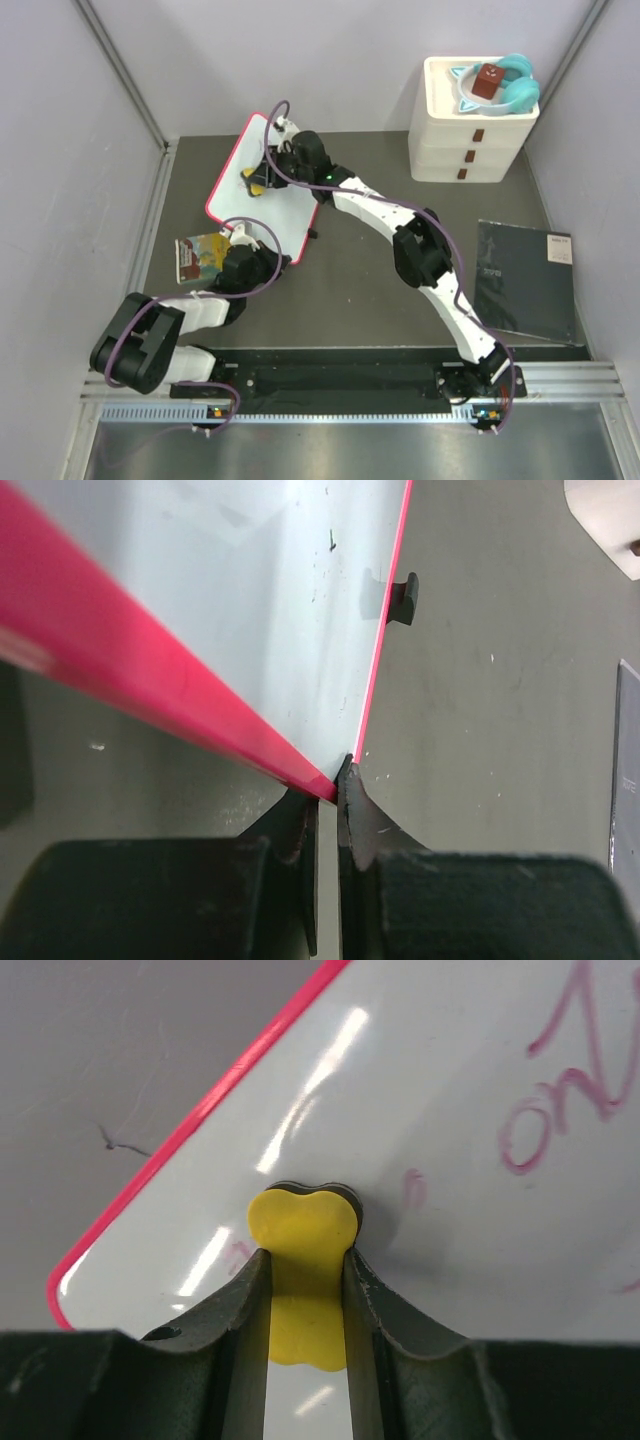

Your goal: Erase the whiteboard

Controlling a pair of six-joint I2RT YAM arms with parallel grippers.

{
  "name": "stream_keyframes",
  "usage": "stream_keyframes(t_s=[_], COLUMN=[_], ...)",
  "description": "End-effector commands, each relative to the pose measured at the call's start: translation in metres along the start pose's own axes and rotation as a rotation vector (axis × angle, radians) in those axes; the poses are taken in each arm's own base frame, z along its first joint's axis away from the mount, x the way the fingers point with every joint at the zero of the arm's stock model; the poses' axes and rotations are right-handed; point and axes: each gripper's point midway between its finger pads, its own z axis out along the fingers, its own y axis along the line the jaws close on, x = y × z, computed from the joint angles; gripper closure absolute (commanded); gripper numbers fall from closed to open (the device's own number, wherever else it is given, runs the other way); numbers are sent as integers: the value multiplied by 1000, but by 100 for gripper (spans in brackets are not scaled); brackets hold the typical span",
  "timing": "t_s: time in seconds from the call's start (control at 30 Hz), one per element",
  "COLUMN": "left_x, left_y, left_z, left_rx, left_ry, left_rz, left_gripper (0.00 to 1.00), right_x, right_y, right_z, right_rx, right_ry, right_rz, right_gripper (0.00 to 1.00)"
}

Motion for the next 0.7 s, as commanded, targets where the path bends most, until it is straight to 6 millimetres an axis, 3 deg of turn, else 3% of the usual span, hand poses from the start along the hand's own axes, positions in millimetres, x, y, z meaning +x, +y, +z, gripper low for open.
stream_keyframes(t_s=[0.0, 0.17, 0.3, 0.5, 0.67], left_x=[74, 71, 71, 71, 73], left_y=[15, 13, 13, 12, 12], left_z=[-21, -23, -22, -24, -23], left_rx=[-5, -4, -6, -3, -4], left_ry=[310, 287, 290, 284, 293], left_rz=[190, 193, 197, 204, 208], left_gripper=[100, 100, 100, 100, 100], right_x=[29, 32, 45, 40, 18], right_y=[68, 79, 71, 21, -19], right_z=[3, 6, 12, 23, 28], right_rx=[-182, -249, -209, -34, 72], right_ry=[80, 87, 106, 46, -65], right_rz=[4, 14, 13, 75, 119], right_gripper=[100, 100, 100, 100, 100])
